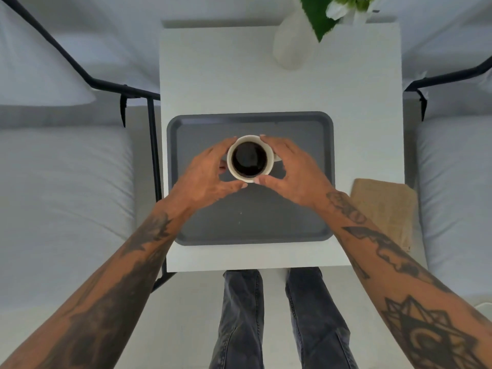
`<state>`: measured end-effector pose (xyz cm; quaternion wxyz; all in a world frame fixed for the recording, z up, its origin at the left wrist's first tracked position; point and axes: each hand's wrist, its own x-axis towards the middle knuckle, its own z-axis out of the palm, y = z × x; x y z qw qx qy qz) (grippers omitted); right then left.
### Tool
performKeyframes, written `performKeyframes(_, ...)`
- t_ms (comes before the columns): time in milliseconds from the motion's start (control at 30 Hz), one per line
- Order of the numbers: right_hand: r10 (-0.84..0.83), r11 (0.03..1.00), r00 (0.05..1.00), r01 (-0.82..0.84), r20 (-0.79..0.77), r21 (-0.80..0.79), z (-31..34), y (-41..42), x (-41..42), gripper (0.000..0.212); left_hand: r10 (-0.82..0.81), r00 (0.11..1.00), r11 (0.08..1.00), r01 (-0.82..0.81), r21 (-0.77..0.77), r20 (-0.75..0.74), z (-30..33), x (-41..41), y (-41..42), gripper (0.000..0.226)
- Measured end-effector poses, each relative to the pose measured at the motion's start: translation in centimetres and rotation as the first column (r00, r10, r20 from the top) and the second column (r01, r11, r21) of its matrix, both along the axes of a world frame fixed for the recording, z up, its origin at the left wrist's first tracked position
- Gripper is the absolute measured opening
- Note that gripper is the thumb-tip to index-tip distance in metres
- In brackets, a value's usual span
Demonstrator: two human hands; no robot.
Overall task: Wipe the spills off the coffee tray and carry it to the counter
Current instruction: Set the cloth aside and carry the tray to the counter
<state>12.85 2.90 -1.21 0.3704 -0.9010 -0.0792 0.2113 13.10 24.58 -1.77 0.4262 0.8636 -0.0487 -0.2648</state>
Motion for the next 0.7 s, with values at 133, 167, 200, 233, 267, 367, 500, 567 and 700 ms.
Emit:
performKeyframes(133,0.021,1.0,1.0,-0.021,-0.015,0.01,-0.1,-0.6,-1.3,0.078,0.018,1.0,1.0,-0.018,-0.011,-0.003,-0.3,-1.9,-0.2,0.091)
performKeyframes(167,0.026,1.0,0.999,-0.026,-0.024,0.009,-0.2,-0.7,-1.8,0.078,0.016,1.0,1.0,-0.016,0.001,-0.007,-0.3,-2.4,-0.3,0.092)
performKeyframes(200,0.029,1.0,0.999,-0.029,-0.031,0.01,-0.2,-0.8,-2.3,0.078,0.016,1.0,1.0,-0.016,0.004,-0.011,-0.4,-2.9,-0.3,0.092)
performKeyframes(233,0.031,0.999,0.999,-0.031,-0.034,0.012,-0.2,-0.8,-2.7,0.077,0.017,1.0,1.0,-0.017,-0.002,-0.019,-0.5,-3.4,-0.4,0.092)
performKeyframes(267,0.032,0.999,0.999,-0.031,-0.037,0.014,-0.1,-0.9,-2.9,0.077,0.021,0.999,1.0,-0.022,-0.013,-0.025,-0.6,-3.7,-0.5,0.092)
performKeyframes(367,0.034,0.999,0.999,-0.034,-0.028,0.016,0.3,-1.0,-3.3,0.075,0.005,1.0,1.0,-0.004,0.021,-0.024,-0.6,-4.1,-0.4,0.094)
performKeyframes(500,-0.316,0.949,0.944,0.316,0.09,0.016,0.4,-3.0,-4.2,0.051,0.121,0.987,0.965,-0.142,0.22,0.104,0.2,-4.9,2.3,0.078)
performKeyframes(567,-0.525,0.844,0.847,0.531,0.086,-0.077,-0.5,-5.0,-4.9,0.041,0.26,0.951,0.905,-0.301,0.301,0.167,0.1,-5.8,4.6,0.067)
performKeyframes(700,-0.525,0.841,0.849,0.505,-0.065,-0.196,-2.8,-7.6,-6.1,0.044,0.291,0.956,0.867,-0.278,0.412,0.034,-1.4,-7.2,7.4,0.073)
